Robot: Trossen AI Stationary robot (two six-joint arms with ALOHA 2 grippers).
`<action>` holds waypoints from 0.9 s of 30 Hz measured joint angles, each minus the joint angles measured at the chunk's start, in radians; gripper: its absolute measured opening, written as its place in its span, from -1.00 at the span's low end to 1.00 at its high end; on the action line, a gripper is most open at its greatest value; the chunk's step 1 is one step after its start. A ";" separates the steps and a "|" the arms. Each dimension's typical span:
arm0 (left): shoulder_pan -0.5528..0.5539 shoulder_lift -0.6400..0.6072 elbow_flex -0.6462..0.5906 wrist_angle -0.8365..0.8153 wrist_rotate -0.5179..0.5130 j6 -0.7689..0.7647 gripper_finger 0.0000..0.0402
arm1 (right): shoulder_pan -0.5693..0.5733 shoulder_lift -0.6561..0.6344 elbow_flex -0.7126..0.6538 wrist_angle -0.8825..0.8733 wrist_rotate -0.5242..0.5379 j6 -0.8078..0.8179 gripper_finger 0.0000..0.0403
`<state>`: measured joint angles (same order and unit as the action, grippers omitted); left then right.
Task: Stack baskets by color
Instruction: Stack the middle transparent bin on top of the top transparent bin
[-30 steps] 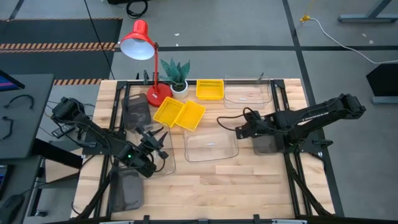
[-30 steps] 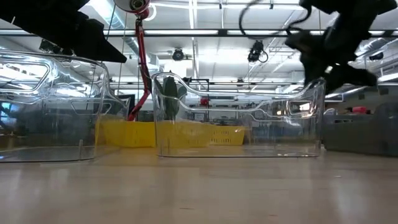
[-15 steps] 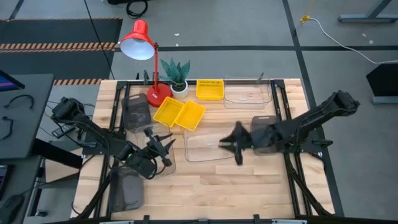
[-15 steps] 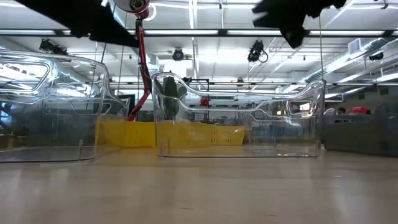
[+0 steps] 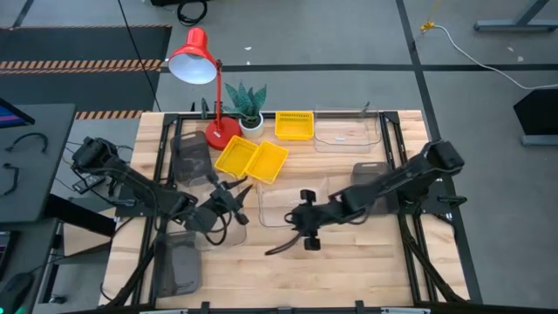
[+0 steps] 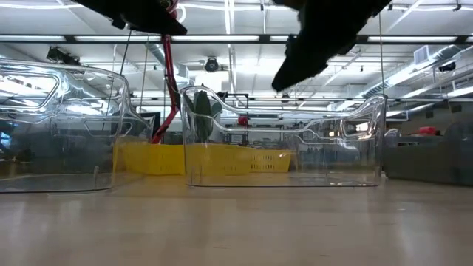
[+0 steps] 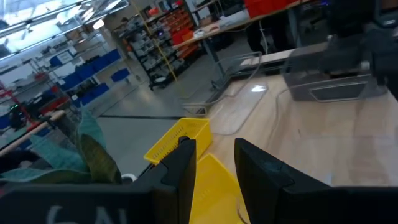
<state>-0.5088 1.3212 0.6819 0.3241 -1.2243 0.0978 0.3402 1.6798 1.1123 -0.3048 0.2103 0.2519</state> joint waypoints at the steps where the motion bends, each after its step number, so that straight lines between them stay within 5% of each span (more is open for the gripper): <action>1: 0.006 0.000 0.000 0.000 0.005 0.000 -0.42 | -0.007 0.019 0.020 -0.023 -0.009 0.000 -0.18; 8: 0.030 0.000 0.000 0.000 0.152 -0.014 -0.42 | -0.028 0.129 0.059 -0.069 -0.048 -0.063 -0.07; 18: 0.029 0.000 0.000 0.000 0.179 -0.015 -0.42 | -0.021 0.160 0.060 -0.086 -0.022 -0.065 -0.91; 27: 0.012 0.000 0.000 -0.007 0.179 -0.003 -0.42 | 0.062 0.005 0.060 -0.157 0.131 -0.043 -0.97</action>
<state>-0.4967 1.3209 0.6819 0.3168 -1.0454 0.0944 0.4021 1.6844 1.1721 -0.4617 0.3416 0.2088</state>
